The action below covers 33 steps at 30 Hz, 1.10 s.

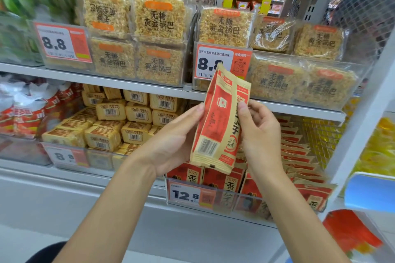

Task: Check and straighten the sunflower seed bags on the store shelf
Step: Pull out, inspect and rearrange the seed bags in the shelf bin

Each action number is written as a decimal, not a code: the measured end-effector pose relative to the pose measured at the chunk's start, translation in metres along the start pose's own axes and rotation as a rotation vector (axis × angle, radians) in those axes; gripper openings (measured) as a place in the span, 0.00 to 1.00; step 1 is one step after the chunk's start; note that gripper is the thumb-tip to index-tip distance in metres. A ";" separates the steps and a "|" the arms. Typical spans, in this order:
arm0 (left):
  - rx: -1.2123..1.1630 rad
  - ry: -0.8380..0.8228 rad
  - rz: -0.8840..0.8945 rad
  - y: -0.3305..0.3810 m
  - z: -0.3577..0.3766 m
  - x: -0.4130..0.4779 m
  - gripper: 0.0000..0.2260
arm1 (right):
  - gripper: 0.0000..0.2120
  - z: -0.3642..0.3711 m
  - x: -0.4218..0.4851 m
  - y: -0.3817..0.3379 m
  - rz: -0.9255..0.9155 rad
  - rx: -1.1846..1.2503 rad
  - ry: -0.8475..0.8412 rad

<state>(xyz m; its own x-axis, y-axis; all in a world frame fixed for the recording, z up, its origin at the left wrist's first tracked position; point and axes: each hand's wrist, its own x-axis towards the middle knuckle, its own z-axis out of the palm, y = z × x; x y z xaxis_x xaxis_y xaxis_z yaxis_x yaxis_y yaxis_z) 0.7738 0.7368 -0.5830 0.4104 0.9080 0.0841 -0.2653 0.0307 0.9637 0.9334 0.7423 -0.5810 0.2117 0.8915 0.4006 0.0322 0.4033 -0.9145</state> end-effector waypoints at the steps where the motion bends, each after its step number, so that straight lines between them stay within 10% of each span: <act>1: -0.002 -0.039 0.003 0.002 0.002 -0.002 0.19 | 0.09 -0.001 0.001 -0.001 -0.011 -0.030 -0.014; 11: 0.473 0.168 0.409 0.010 0.008 -0.001 0.40 | 0.28 -0.002 -0.005 -0.019 0.150 0.188 -0.379; 15: 0.651 0.145 0.418 0.007 0.000 0.003 0.47 | 0.07 0.000 -0.004 -0.013 0.080 0.069 -0.290; 23: 0.731 0.197 0.404 0.006 -0.007 0.003 0.43 | 0.05 -0.011 0.005 -0.013 0.006 -0.048 -0.353; 29: 0.827 0.518 0.318 0.011 -0.044 0.000 0.08 | 0.12 -0.029 0.012 -0.015 -0.298 -0.058 -0.102; 33: 0.859 0.525 0.213 -0.001 -0.066 0.012 0.11 | 0.13 -0.025 0.013 -0.004 -0.365 -0.124 -0.100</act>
<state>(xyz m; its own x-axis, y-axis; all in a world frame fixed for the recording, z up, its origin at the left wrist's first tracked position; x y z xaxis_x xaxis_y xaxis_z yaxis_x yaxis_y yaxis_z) 0.7211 0.7758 -0.5993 -0.0599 0.9342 0.3516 0.5100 -0.2741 0.8153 0.9604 0.7474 -0.5732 0.0682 0.7123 0.6985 0.2069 0.6748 -0.7084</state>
